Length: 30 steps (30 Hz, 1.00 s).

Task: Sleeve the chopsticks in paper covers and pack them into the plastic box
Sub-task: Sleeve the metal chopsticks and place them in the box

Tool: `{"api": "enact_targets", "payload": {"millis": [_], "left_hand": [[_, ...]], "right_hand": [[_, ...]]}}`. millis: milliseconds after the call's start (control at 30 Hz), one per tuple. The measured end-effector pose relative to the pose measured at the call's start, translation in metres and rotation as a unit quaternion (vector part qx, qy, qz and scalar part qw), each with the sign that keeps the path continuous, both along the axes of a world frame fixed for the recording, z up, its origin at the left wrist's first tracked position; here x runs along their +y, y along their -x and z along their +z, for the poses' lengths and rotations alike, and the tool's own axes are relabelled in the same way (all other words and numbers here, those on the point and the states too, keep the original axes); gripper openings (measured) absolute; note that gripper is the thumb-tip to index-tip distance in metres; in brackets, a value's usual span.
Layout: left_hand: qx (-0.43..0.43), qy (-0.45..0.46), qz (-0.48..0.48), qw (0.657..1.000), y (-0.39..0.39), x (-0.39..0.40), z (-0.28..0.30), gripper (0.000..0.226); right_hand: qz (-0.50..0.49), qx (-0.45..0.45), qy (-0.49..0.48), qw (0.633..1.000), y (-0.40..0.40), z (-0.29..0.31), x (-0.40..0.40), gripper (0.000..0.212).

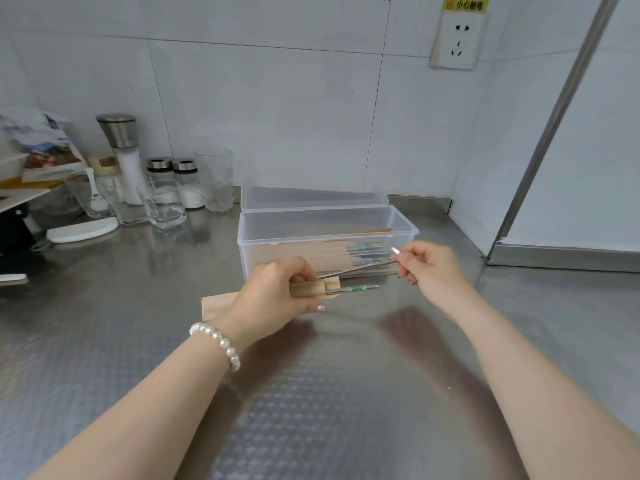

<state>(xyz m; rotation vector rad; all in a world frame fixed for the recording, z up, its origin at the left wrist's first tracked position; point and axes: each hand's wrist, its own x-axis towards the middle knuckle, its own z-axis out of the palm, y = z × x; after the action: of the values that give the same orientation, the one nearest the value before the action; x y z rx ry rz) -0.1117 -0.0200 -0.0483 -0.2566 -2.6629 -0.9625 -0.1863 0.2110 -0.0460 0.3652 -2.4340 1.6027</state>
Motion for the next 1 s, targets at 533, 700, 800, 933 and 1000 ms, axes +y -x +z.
{"api": "enact_targets", "payload": {"millis": [533, 700, 800, 933, 1000], "left_hand": [[-0.008, -0.001, -0.002, 1.000, 0.001, -0.002, -0.001, 0.035], [-0.008, 0.003, 0.004, 1.000, 0.001, -0.002, -0.001, 0.035], [-0.006, 0.002, 0.008, 1.000, 0.001, -0.002, -0.001, 0.035], [-0.005, 0.003, 0.010, 1.000, 0.000, -0.002, 0.000, 0.035], [-0.002, 0.005, 0.009, 1.000, 0.000, -0.001, 0.001, 0.035]], "right_hand": [[-0.194, -0.010, 0.453, 0.870, 0.005, 0.022, 0.033, 0.039], [-0.211, 0.005, 0.456, 0.865, 0.009, 0.020, 0.040, 0.040], [-0.201, 0.015, 0.430, 0.880, 0.009, 0.018, 0.034, 0.040], [-0.199, 0.019, 0.414, 0.888, 0.007, 0.018, 0.030, 0.039], [-0.198, 0.014, 0.416, 0.887, 0.007, 0.018, 0.029, 0.039]]}}
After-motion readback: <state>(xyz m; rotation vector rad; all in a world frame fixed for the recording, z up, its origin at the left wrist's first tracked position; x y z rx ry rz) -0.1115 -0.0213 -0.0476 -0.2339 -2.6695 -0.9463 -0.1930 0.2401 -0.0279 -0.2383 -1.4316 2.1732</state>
